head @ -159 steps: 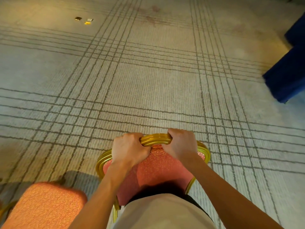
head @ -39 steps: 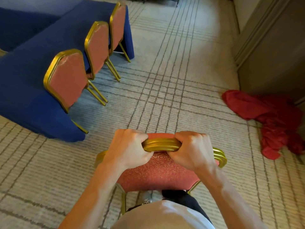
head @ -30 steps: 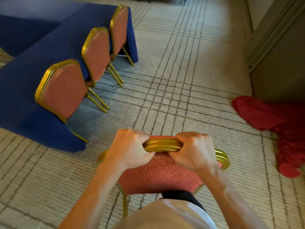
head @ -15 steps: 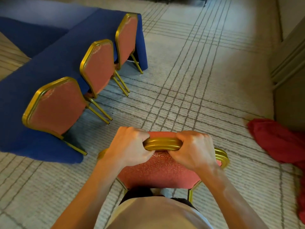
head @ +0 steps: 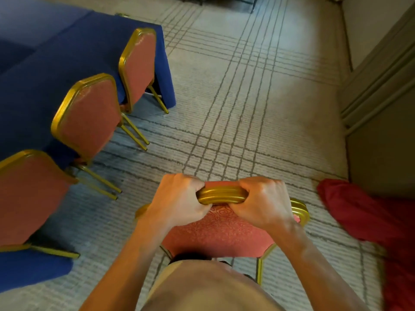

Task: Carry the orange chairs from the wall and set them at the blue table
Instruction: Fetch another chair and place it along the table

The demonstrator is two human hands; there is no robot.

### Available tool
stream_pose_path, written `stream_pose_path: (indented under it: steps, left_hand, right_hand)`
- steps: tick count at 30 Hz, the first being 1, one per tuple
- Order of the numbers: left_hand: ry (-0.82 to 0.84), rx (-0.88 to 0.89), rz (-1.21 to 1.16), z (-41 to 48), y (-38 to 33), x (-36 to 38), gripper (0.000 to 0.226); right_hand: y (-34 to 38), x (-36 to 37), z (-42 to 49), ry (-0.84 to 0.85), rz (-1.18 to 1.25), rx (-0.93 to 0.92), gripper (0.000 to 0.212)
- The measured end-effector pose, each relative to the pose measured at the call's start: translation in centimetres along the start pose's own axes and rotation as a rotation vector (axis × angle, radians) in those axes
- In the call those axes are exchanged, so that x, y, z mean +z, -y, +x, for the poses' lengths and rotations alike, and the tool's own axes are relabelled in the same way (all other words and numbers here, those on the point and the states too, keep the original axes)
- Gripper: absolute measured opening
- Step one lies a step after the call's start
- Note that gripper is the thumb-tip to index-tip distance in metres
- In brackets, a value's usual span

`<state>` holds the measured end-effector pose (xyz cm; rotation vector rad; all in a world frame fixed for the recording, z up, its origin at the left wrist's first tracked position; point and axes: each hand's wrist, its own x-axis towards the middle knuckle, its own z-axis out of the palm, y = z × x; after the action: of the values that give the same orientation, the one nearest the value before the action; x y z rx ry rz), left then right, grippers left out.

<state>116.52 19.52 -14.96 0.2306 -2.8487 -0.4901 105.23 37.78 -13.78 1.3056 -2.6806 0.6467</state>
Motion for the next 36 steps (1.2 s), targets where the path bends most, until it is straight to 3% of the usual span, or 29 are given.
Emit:
stream_pose_path:
  steps: [5,14,19,24,36]
  left_hand:
    - [-0.003,0.068,-0.012,9.0,2.4,-0.3,0.042]
    - [0.016,0.118,0.059,21.7,6.9,-0.6,0.045]
    - [0.043,0.098,0.093,29.7,9.0,1.5,0.055]
    - [0.062,0.059,0.095,38.9,11.8,3.4,0.043]
    - [0.01,-0.082,0.112,56.5,17.6,3.1,0.052]
  right_hand:
    - [-2.6,-0.8,7.1,-0.118,-0.042,0.042,0.032]
    - [-7.9,0.8,18.3,-0.149,-0.079,0.087,0.029]
    - [-13.2,2.7,25.6,-0.135,-0.036,0.072,0.03]
    - [-19.1,4.4,34.8,-0.105,0.009,0.031,0.023]
    - [-27.4,5.4,54.9,-0.106,0.067,-0.099,0.02]
